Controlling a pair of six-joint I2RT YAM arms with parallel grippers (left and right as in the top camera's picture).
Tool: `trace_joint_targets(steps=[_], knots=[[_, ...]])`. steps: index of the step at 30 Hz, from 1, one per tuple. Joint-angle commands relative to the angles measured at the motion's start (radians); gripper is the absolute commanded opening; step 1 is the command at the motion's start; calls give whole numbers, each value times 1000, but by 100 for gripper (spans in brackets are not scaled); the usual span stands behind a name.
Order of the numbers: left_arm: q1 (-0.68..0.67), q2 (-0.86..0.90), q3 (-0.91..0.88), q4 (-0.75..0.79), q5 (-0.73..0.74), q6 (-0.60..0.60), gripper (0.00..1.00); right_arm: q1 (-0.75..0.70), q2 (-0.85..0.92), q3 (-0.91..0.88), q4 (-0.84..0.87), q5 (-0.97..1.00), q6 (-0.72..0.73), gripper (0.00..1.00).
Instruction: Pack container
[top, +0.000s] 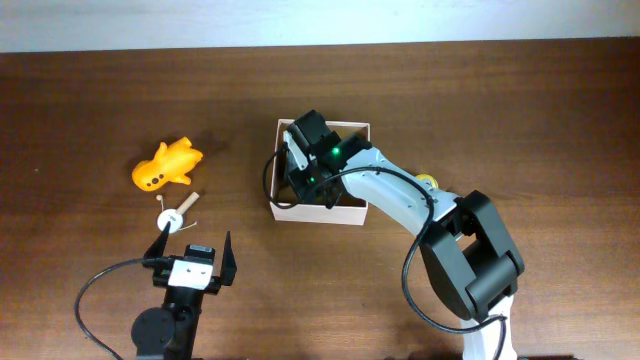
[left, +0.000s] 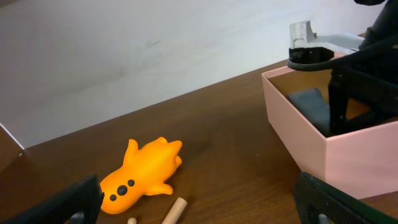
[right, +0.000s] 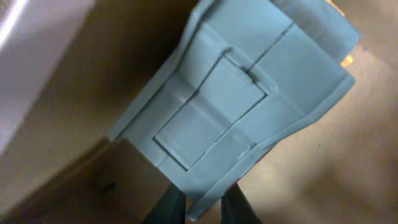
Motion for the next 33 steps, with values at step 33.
trace_joint_targets(steps=[33], knots=[[4,-9,-7,-1,-7,12,99,-58,10,-6,20,84,-91,14]])
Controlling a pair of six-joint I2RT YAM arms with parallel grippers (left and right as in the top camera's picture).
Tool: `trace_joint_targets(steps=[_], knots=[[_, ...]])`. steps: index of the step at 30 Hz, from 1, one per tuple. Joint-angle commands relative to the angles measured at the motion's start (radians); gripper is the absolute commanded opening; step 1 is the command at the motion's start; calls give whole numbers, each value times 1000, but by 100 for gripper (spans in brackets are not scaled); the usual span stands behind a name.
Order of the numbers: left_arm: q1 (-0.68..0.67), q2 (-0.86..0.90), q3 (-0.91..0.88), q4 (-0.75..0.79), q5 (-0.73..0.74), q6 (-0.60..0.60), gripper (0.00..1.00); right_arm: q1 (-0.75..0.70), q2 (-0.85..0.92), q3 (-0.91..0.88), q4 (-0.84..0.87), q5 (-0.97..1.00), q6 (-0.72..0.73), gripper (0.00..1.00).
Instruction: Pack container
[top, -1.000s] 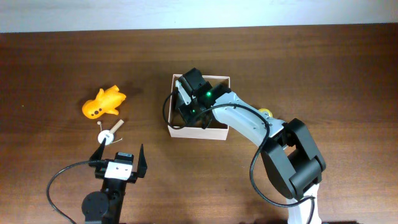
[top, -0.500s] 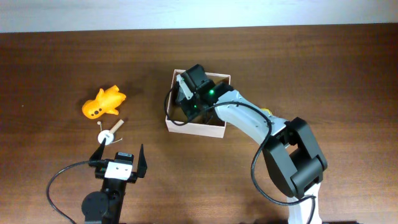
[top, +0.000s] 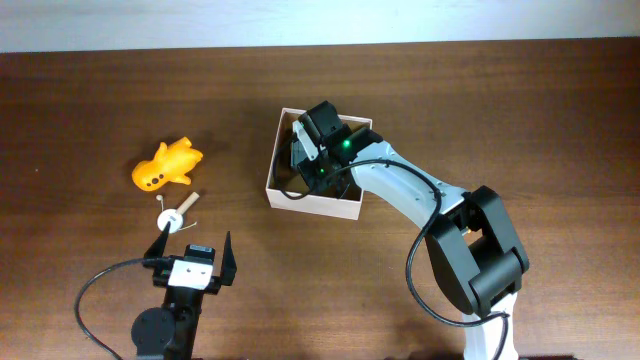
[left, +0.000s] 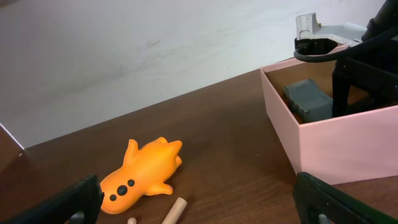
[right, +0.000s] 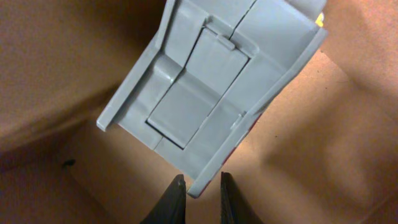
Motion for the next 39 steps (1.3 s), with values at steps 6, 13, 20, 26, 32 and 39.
trace_joint_targets(steps=[6,13,20,26,32,39], knots=[[4,-9,-7,-1,-7,12,99,-4,7,-6,25,39,-42,14],[4,-9,-7,-1,-7,12,99,-2,8,-6,80,-34,-71,14],[4,-9,-7,-1,-7,12,99,-2,8,-6,89,-43,-78,14],[4,-9,-7,-1,-7,12,99,-4,7,-6,5,-7,-98,12],[4,-9,-7,-1,-7,12,99,-4,7,-6,-45,38,-116,12],[4,-9,-7,-1,-7,12,99,-5,7,-6,32,132,-103,13]])
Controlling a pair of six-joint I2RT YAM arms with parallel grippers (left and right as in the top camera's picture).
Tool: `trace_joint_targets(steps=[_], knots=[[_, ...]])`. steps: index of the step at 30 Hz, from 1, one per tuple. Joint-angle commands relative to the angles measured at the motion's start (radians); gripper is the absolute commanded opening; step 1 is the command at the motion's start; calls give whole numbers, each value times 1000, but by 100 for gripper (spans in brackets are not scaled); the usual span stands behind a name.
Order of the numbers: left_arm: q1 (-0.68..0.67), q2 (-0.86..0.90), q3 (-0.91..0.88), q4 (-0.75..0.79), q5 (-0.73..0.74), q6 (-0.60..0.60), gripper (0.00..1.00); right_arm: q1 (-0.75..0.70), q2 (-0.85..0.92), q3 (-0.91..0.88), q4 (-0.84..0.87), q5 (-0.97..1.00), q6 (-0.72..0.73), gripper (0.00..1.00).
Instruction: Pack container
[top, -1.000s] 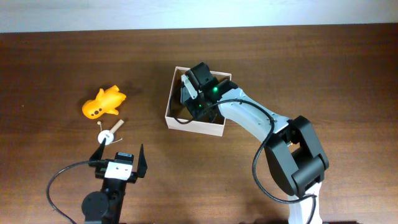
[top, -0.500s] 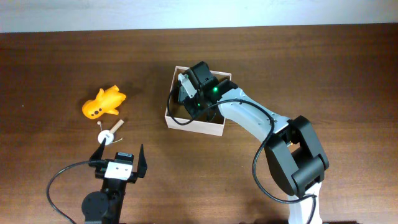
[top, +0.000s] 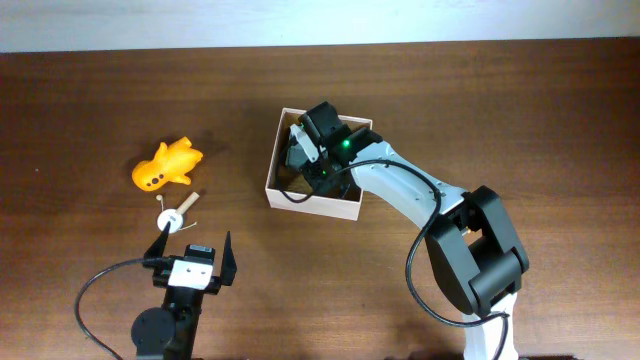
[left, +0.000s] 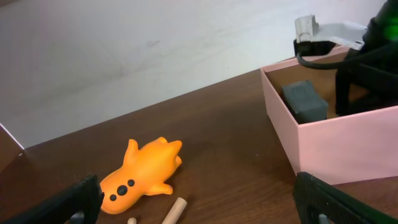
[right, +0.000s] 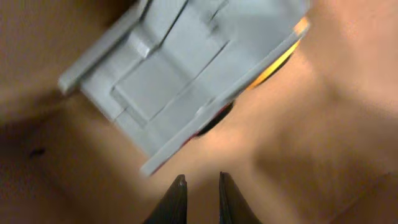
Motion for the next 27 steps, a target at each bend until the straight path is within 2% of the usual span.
trace_joint_targets(steps=[1,8,16,27], knots=[[4,-8,-7,-1,-7,12,99,-5,7,-6,43,71,7,13],[4,-9,-7,-1,-7,12,99,-5,7,-6,129,54,80,13],[4,-8,-7,-1,-7,12,99,-5,7,-6,182,-10,81,13],[4,-9,-7,-1,-7,12,99,-39,7,-6,76,7,80,16]])
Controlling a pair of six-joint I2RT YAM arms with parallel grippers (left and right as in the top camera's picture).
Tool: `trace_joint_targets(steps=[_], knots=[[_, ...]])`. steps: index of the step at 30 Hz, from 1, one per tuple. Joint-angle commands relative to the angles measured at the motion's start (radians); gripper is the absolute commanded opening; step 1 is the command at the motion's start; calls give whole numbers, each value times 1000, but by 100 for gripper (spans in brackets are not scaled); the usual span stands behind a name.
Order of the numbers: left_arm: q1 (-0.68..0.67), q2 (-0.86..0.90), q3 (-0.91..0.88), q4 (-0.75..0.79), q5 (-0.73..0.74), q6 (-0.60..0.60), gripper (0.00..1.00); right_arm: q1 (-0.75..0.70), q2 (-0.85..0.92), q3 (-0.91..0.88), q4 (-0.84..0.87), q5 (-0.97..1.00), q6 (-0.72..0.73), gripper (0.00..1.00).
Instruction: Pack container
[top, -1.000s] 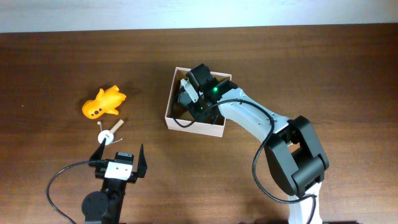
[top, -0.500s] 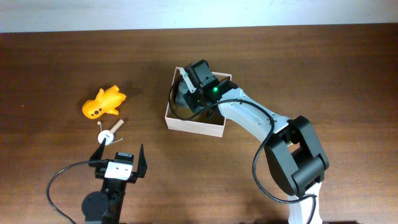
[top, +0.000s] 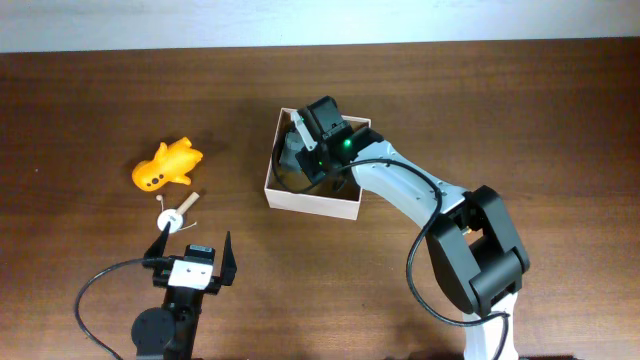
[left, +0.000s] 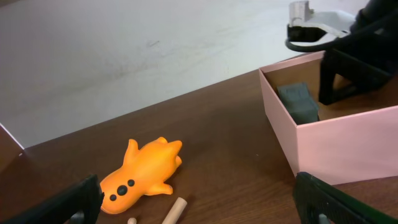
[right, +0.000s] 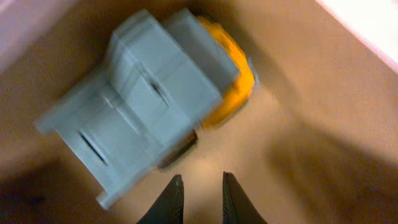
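A pink open box (top: 308, 201) sits mid-table. Inside it lies a grey toy with a yellow wheel (right: 149, 134), also seen as a grey block against the far wall (left: 297, 103). My right gripper (right: 200, 199) is down in the box (top: 308, 158), slightly open with nothing between its tips, and the toy lies just beyond them. An orange animal toy (top: 166, 166) (left: 143, 169) and a small wooden peg (top: 178, 213) (left: 174, 210) lie to the left of the box. My left gripper (top: 192, 252) (left: 199, 202) hangs open near the front edge, behind the peg.
The dark wooden table (top: 500, 110) ends at a white wall strip along the back. The right arm's black cable (left: 311, 46) loops over the box's far rim.
The right gripper has drawn back from the grey toy and swung round, so the yellow wheel now shows. Its tips stand a little wider apart. The left arm has not moved.
The right gripper first held the grey toy by its edge inside the box. Then the box stood turned and shifted a little, with the toy low inside. Later the tips were off the toy, and now it lies loose on the box floor.
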Motion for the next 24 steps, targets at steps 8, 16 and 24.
trace_joint_targets(steps=[8,16,24], knots=[[4,-9,-7,-1,-7,12,99,-89,7,-6,-112,-6,-5,16],[4,-8,-7,-1,-7,12,99,-124,7,-6,-149,-10,-85,16],[4,-9,-7,-1,-7,12,99,-160,7,-6,-169,-25,-215,17]])
